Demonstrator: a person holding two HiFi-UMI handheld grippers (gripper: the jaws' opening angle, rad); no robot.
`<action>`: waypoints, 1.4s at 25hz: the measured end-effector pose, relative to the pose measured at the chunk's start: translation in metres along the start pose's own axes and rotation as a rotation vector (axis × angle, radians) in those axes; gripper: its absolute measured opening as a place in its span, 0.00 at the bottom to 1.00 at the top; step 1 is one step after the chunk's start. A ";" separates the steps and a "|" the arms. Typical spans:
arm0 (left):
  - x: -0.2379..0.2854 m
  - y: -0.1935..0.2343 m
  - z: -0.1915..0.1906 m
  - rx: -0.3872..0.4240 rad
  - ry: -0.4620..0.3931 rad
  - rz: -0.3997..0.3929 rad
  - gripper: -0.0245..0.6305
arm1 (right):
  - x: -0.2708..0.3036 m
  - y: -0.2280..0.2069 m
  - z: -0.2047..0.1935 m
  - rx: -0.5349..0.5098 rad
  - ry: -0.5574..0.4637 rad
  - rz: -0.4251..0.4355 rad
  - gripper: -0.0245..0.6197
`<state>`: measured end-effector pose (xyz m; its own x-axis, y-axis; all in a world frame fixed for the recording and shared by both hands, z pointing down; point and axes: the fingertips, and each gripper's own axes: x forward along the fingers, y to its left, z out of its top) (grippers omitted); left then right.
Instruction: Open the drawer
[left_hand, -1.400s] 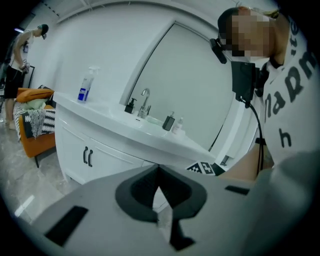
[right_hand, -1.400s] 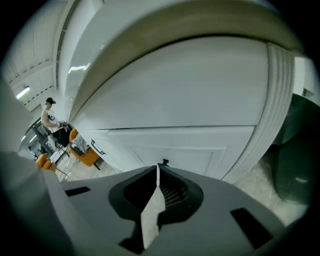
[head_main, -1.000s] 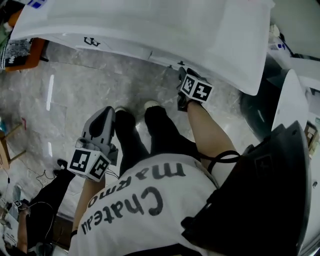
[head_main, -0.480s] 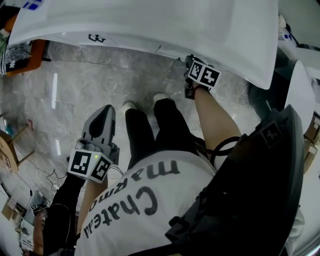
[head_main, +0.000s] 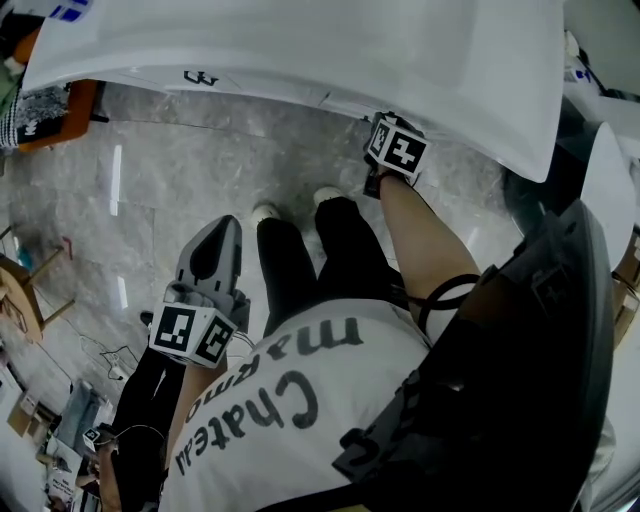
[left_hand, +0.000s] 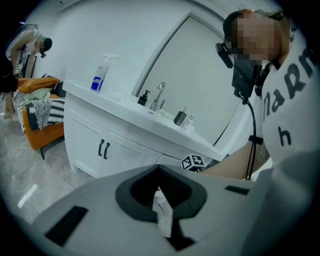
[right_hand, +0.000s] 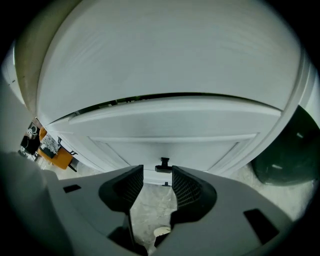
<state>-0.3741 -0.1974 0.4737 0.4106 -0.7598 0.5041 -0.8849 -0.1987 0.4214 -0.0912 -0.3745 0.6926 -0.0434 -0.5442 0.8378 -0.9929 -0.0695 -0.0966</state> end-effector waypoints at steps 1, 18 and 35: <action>0.000 -0.001 0.000 0.001 0.001 -0.001 0.04 | -0.001 -0.002 0.000 0.010 -0.002 -0.012 0.33; 0.015 -0.009 0.001 0.006 0.016 -0.014 0.04 | 0.020 -0.009 -0.003 0.075 0.078 0.069 0.25; 0.010 -0.011 -0.007 0.001 0.017 -0.013 0.04 | 0.013 -0.008 -0.010 0.073 0.097 0.050 0.23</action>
<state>-0.3592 -0.1981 0.4797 0.4260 -0.7466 0.5109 -0.8794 -0.2091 0.4276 -0.0847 -0.3723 0.7095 -0.1068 -0.4652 0.8788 -0.9787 -0.1066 -0.1754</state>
